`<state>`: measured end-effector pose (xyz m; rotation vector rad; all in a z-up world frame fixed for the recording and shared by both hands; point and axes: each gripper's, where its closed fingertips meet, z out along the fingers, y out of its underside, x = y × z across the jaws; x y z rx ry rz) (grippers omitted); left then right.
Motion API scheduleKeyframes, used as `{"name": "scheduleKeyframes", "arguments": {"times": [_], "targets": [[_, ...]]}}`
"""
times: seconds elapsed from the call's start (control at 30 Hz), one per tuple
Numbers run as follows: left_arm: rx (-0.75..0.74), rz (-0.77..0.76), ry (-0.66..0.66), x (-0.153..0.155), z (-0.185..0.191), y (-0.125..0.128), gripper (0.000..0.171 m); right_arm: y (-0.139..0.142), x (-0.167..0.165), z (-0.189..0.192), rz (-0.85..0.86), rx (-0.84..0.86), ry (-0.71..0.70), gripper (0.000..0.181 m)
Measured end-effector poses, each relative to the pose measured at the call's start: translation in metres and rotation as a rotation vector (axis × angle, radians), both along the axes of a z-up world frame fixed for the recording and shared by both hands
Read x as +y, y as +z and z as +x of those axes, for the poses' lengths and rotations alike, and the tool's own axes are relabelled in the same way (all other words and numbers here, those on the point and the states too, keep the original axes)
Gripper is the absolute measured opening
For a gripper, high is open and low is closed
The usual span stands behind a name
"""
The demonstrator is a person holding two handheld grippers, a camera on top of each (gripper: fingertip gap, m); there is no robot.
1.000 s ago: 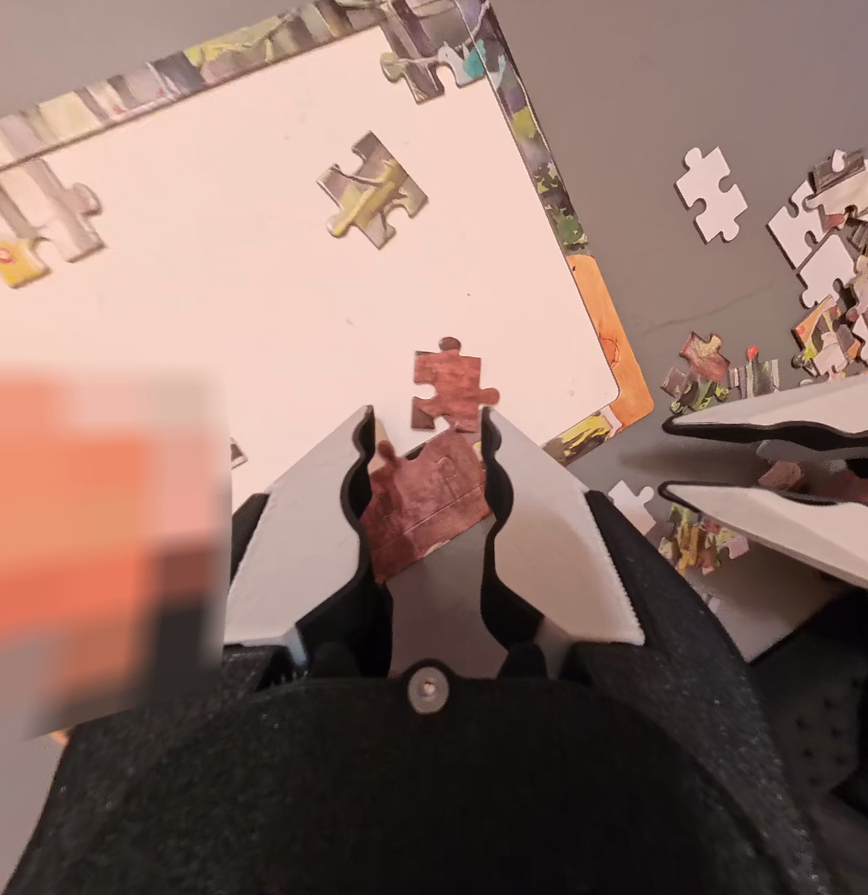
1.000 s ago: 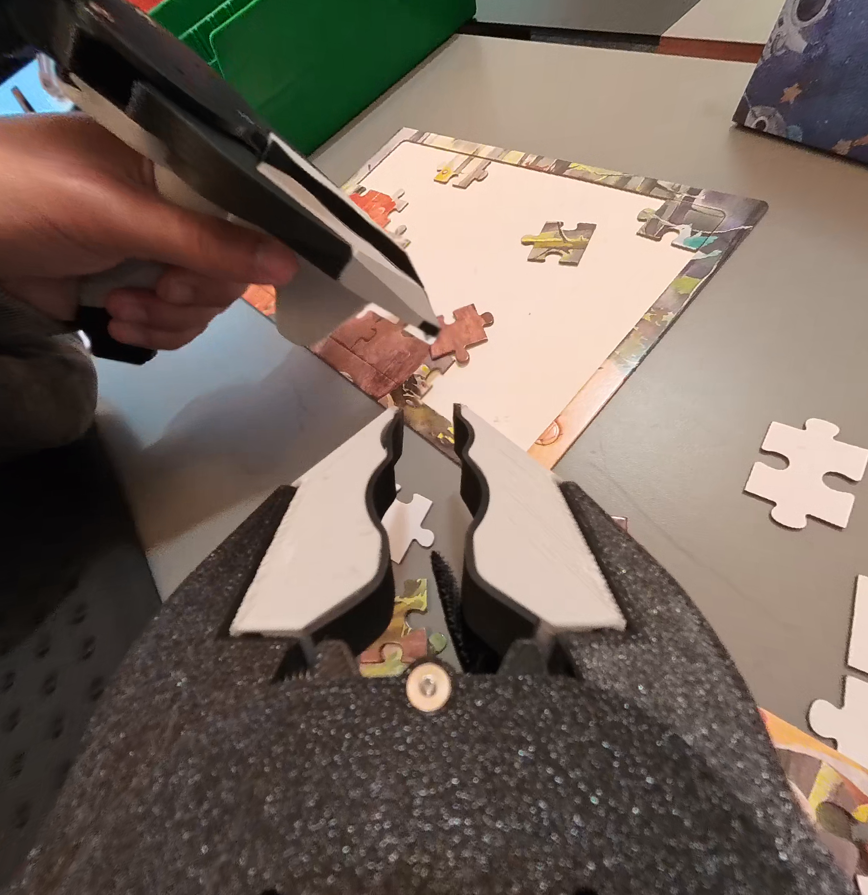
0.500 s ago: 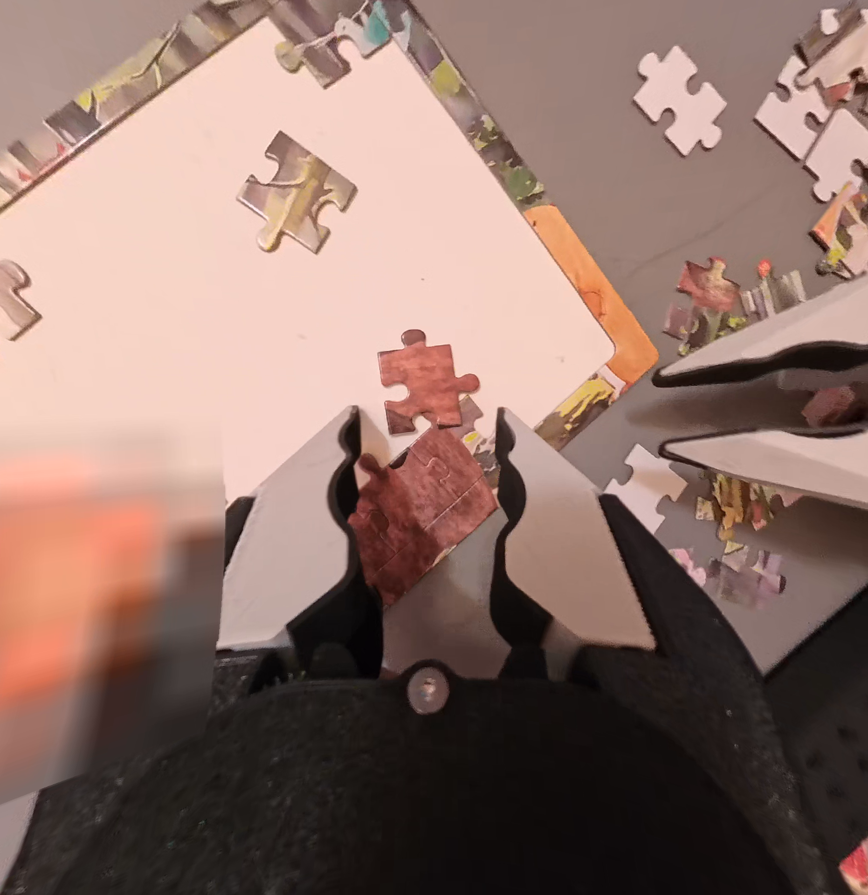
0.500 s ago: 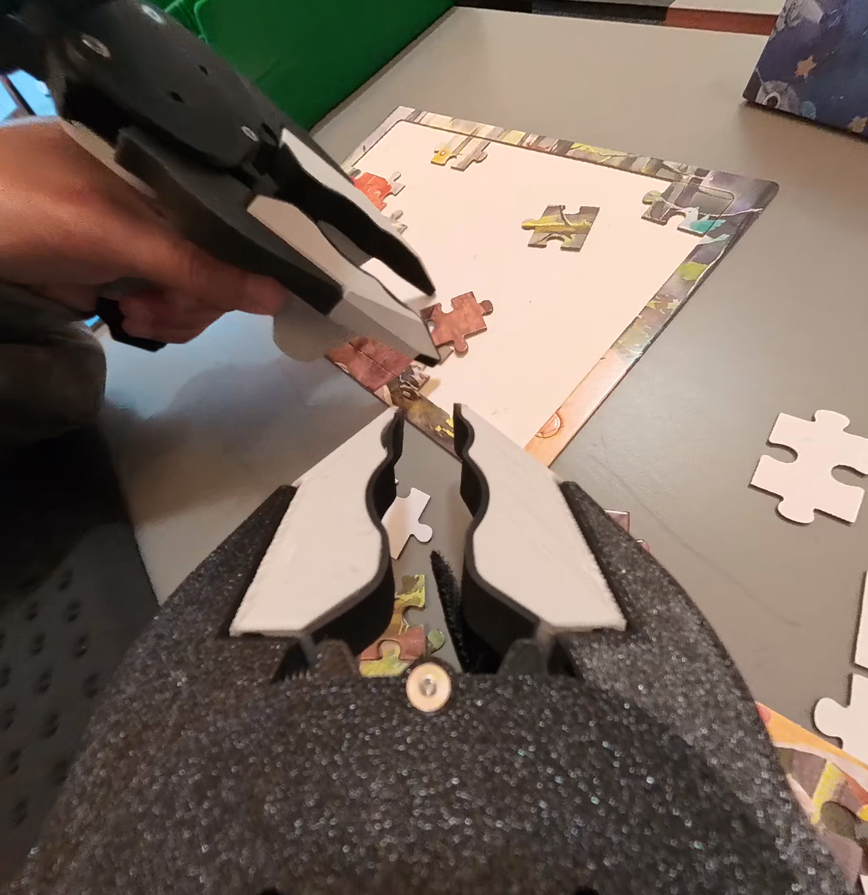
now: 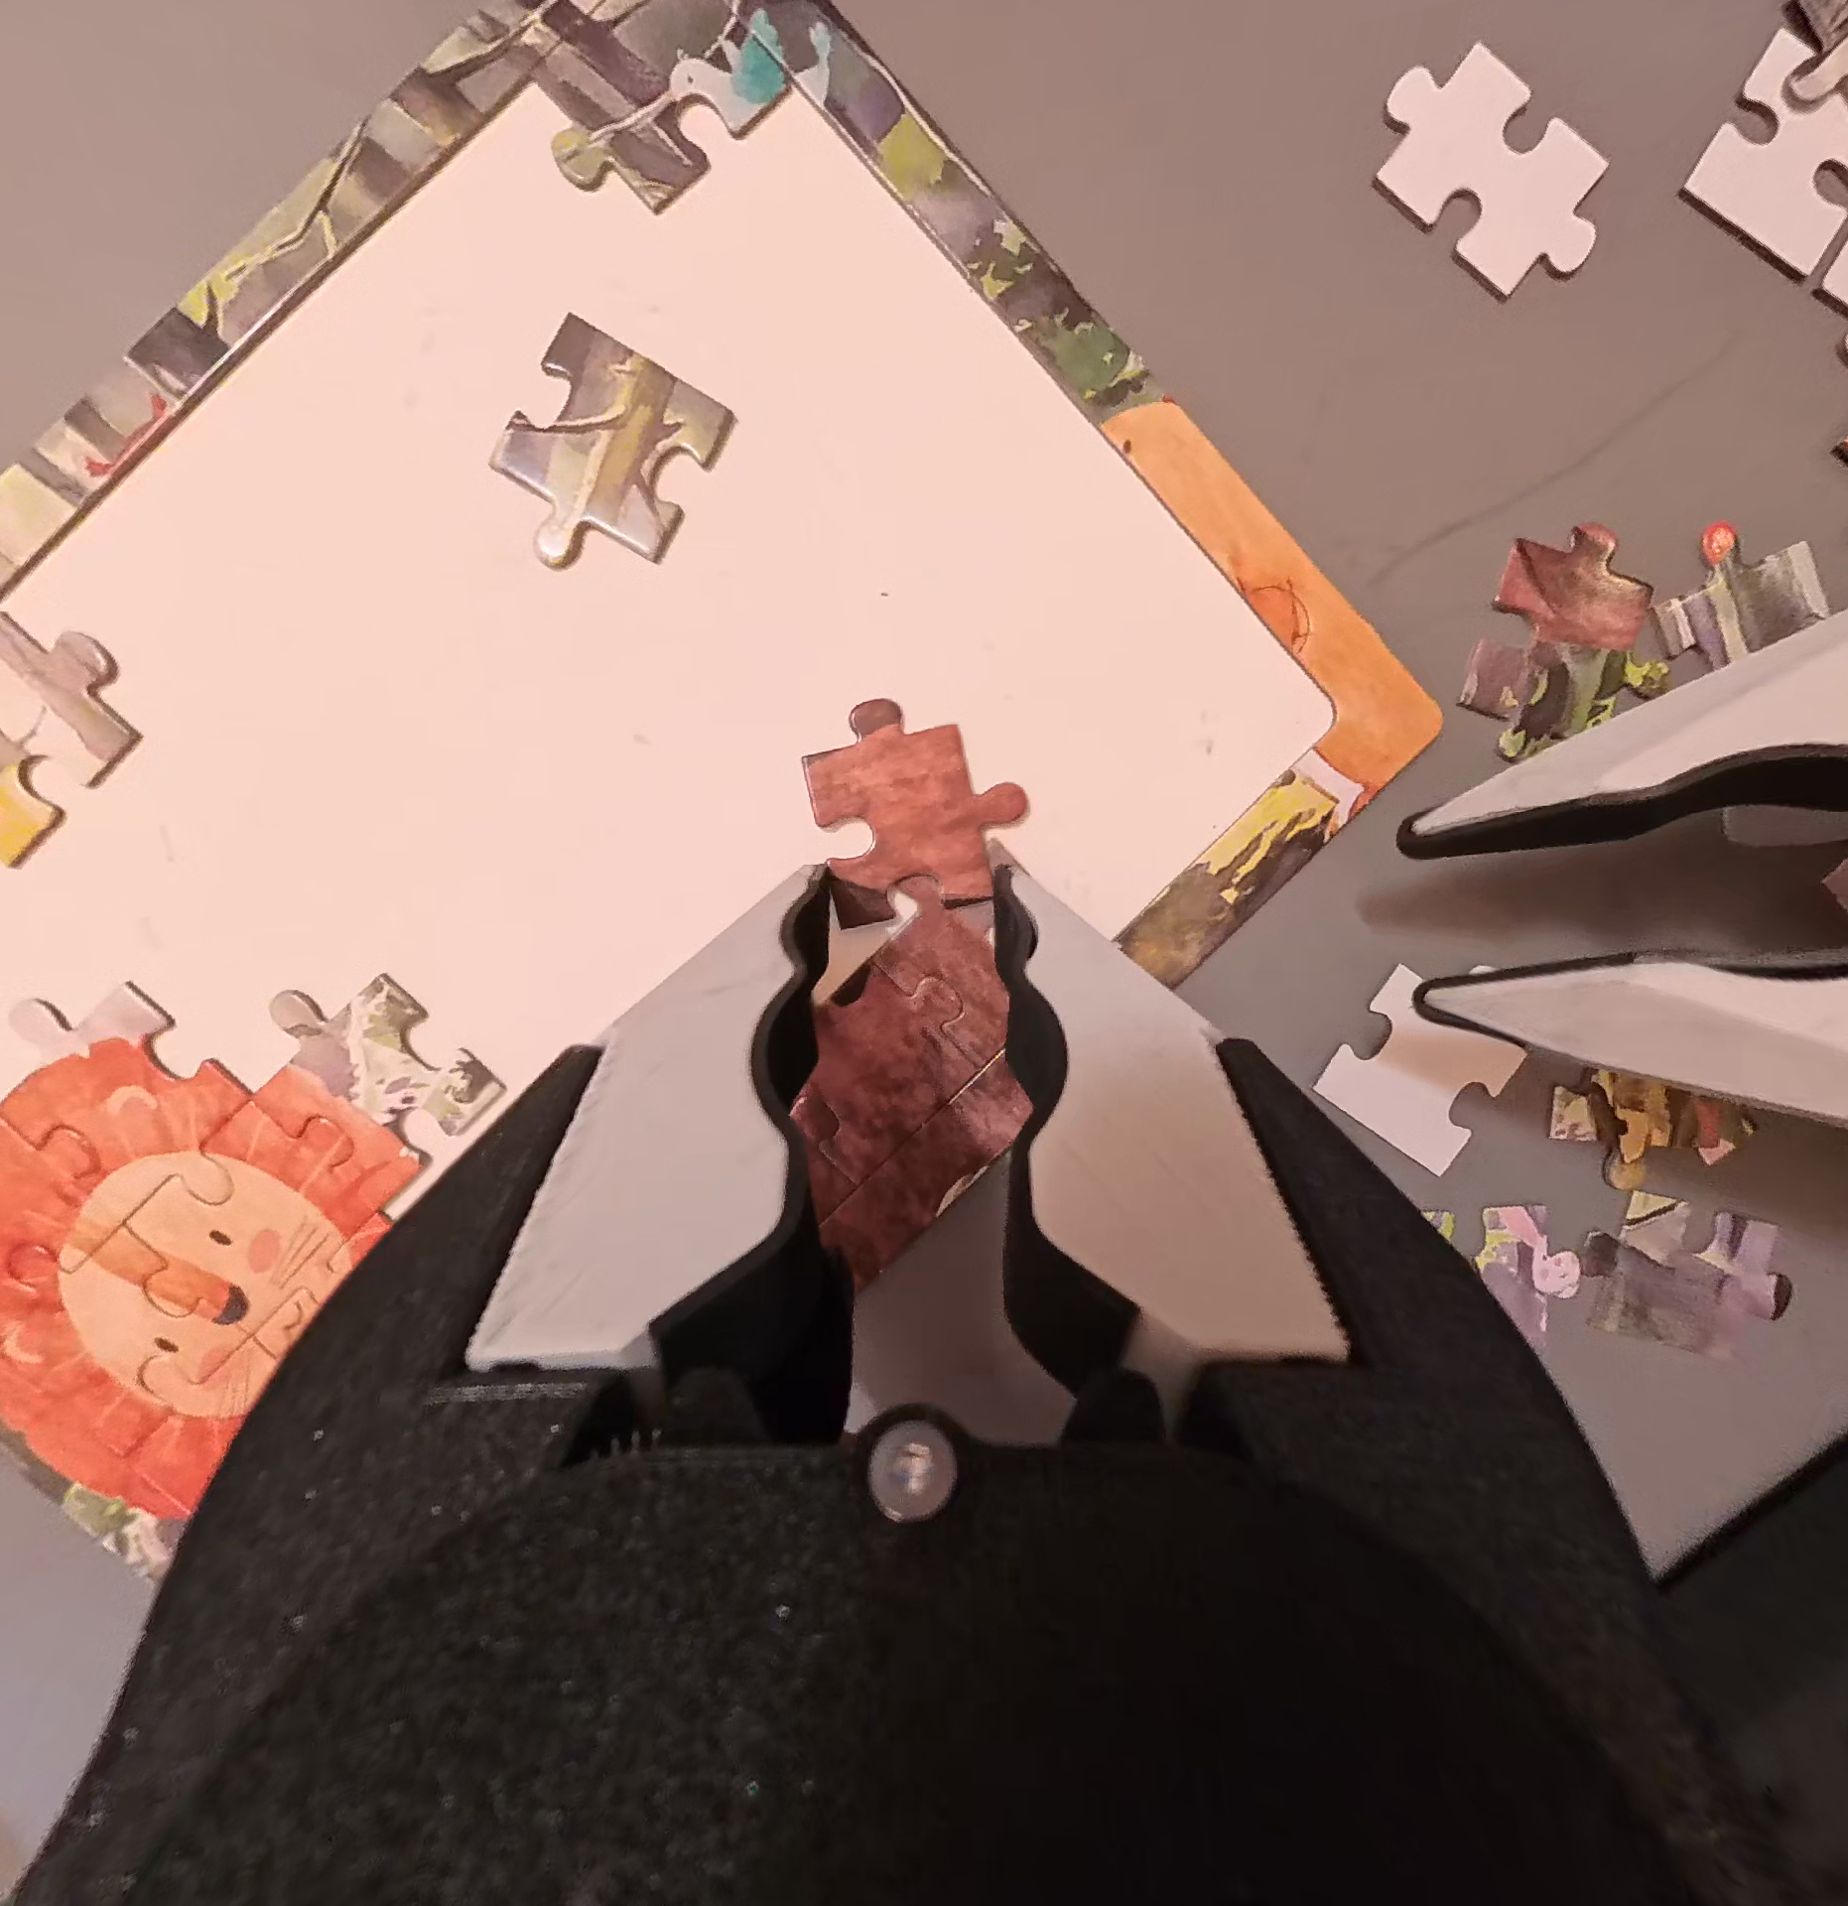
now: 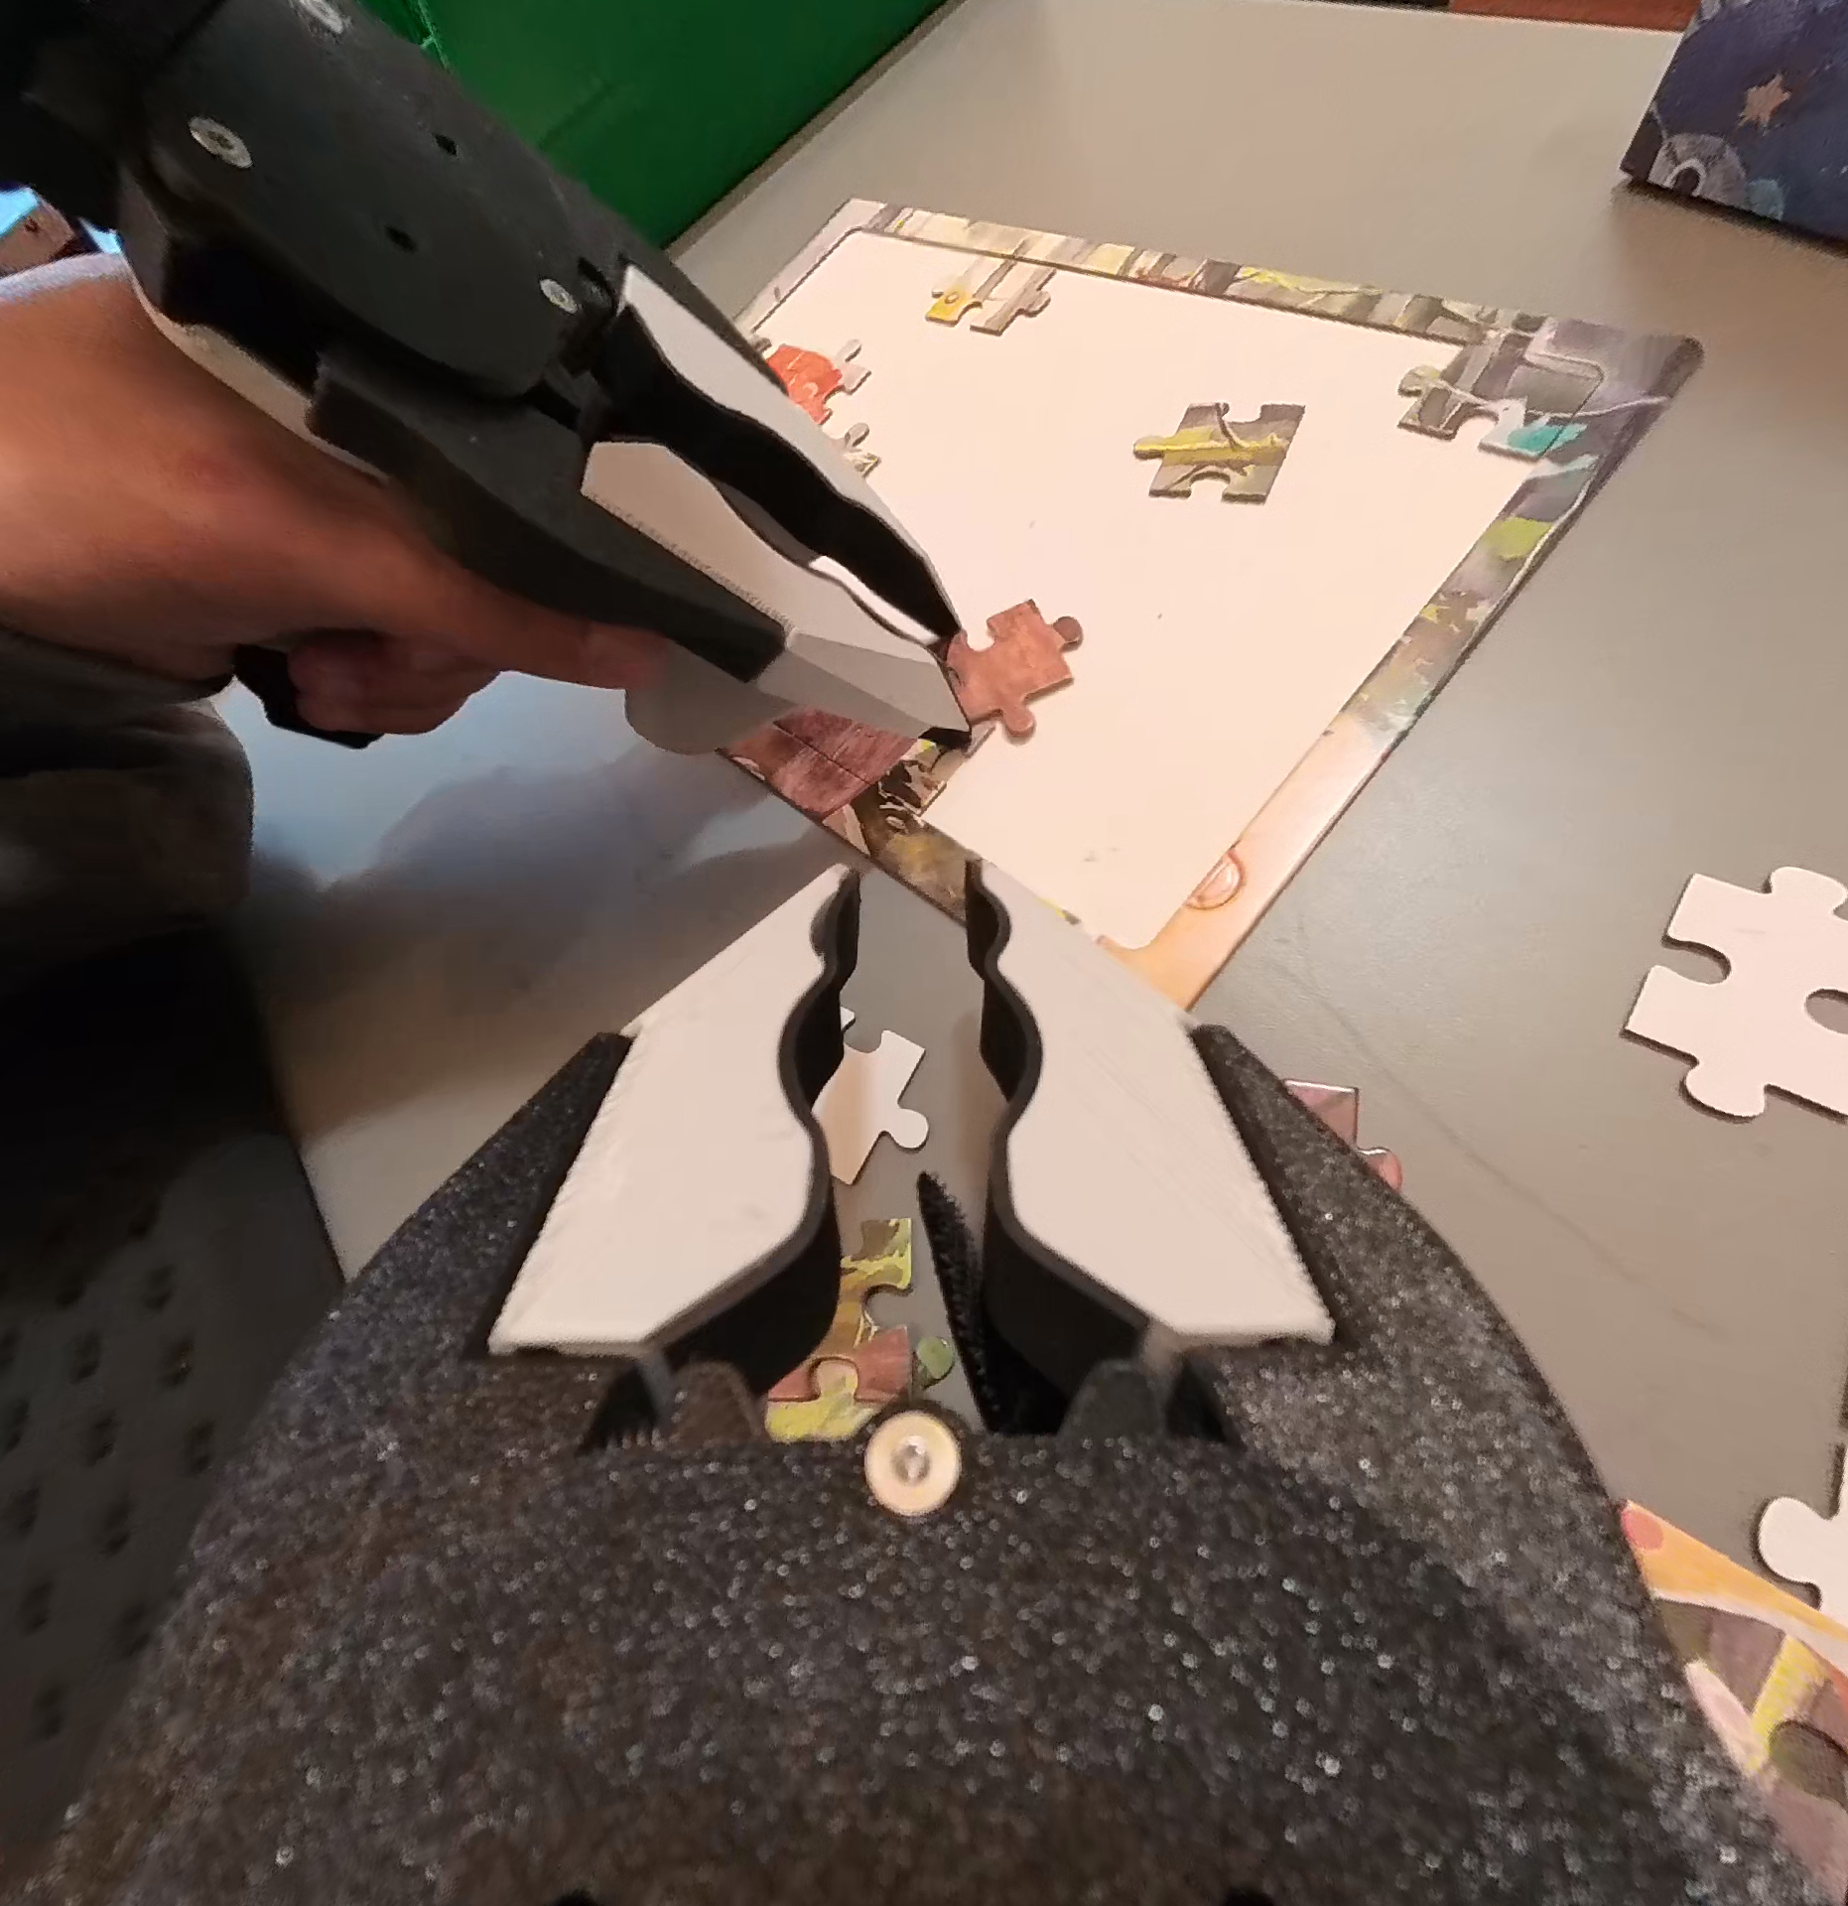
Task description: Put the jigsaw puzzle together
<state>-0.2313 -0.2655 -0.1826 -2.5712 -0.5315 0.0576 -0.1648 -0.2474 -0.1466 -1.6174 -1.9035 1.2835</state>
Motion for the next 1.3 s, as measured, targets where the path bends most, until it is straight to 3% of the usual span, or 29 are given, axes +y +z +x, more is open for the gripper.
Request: {"name": "scheduleKeyframes", "arguments": {"times": [0.23,0.33,0.57,0.63,0.77,0.9,1.0,1.1,1.2,1.3], "targets": [[0.048,-0.011,0.000,-0.002,-0.010,0.006,0.031,-0.001,0.000,0.000,0.002,-0.006,0.002,0.020],[0.045,0.000,0.056,-0.011,-0.026,0.013,0.031,-0.002,-0.001,0.000,0.004,-0.009,0.004,0.020],[0.003,-0.035,0.154,-0.030,-0.039,0.003,0.031,-0.003,0.002,0.000,0.008,-0.011,-0.005,0.020],[0.014,-0.031,0.172,-0.031,-0.041,0.004,0.041,-0.003,0.002,0.000,0.005,-0.013,-0.006,0.020],[0.072,0.025,0.188,-0.027,-0.046,0.022,0.043,-0.006,0.010,-0.002,0.036,-0.017,-0.032,0.020],[0.120,0.217,0.173,-0.011,-0.028,0.056,0.042,0.007,0.028,-0.003,-0.012,0.022,-0.108,0.020],[0.163,0.339,0.166,-0.007,-0.005,0.071,0.037,0.025,0.051,0.001,-0.016,0.093,-0.171,0.020],[0.181,0.417,0.197,-0.013,0.012,0.072,0.034,0.025,0.105,0.021,0.128,0.073,-0.256,0.020],[0.187,0.461,0.202,-0.026,0.024,0.070,0.034,0.014,0.182,0.068,0.307,-0.026,-0.354,0.020],[0.259,0.433,0.192,-0.049,0.023,0.068,0.034,0.007,0.216,0.117,0.280,-0.109,-0.373,0.027]]}}
